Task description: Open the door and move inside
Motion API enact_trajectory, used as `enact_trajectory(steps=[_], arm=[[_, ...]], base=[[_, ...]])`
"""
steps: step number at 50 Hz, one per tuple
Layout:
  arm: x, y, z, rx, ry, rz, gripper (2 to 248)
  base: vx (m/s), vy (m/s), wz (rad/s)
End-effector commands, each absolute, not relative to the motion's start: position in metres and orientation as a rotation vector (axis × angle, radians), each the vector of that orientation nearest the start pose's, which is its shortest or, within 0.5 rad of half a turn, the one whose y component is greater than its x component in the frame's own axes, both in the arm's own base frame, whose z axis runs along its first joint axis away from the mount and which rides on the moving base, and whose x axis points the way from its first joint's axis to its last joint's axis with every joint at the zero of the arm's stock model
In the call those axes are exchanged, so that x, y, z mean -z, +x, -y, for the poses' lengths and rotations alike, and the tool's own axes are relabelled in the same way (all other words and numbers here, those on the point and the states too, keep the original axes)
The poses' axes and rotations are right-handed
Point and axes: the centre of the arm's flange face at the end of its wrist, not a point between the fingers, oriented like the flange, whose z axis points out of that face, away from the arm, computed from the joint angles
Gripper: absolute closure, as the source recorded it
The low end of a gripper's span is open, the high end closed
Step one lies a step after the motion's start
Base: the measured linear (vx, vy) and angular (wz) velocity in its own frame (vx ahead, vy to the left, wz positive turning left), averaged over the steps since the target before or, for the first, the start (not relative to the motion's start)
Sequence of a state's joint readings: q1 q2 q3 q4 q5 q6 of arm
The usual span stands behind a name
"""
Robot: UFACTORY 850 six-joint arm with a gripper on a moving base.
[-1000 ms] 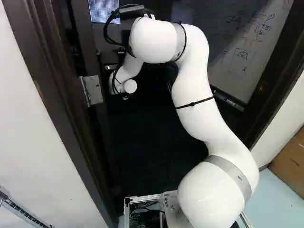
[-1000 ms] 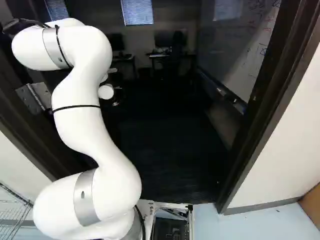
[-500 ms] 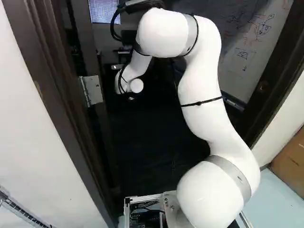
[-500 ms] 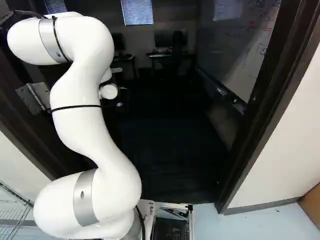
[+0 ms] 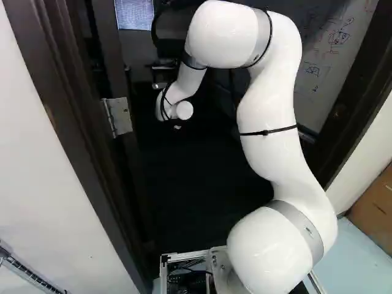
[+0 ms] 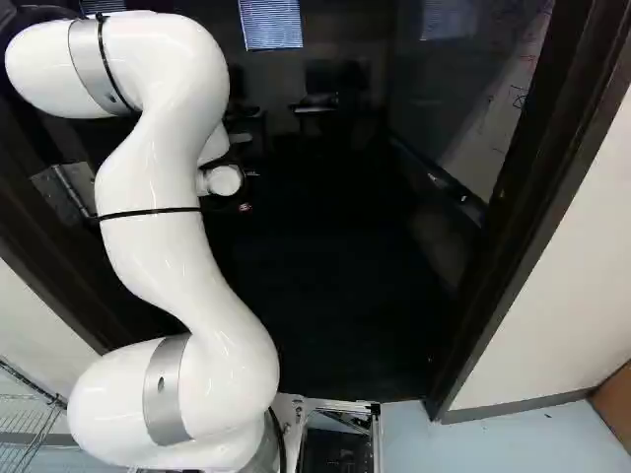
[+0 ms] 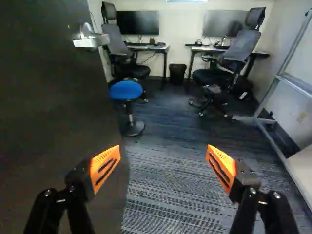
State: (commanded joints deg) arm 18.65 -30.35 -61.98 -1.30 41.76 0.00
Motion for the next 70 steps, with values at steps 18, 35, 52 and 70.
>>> enact_trajectory(steps=[18, 35, 52, 70], arm=[[-0.393, 0.591, -0.174, 1.749, -2.373, 0.374, 3], [-0.395, 0.581, -0.146, 1.753, -2.407, 0.33, 3], [-0.397, 0.57, -0.119, 1.758, -2.44, 0.283, 3], [-0.399, 0.559, -0.09, 1.765, -2.474, 0.229, 3]], base=[[0.0, 0.0, 0.0], [0.0, 0.0, 0.0], [0.0, 0.0, 0.0], [0.0, 0.0, 0.0]])
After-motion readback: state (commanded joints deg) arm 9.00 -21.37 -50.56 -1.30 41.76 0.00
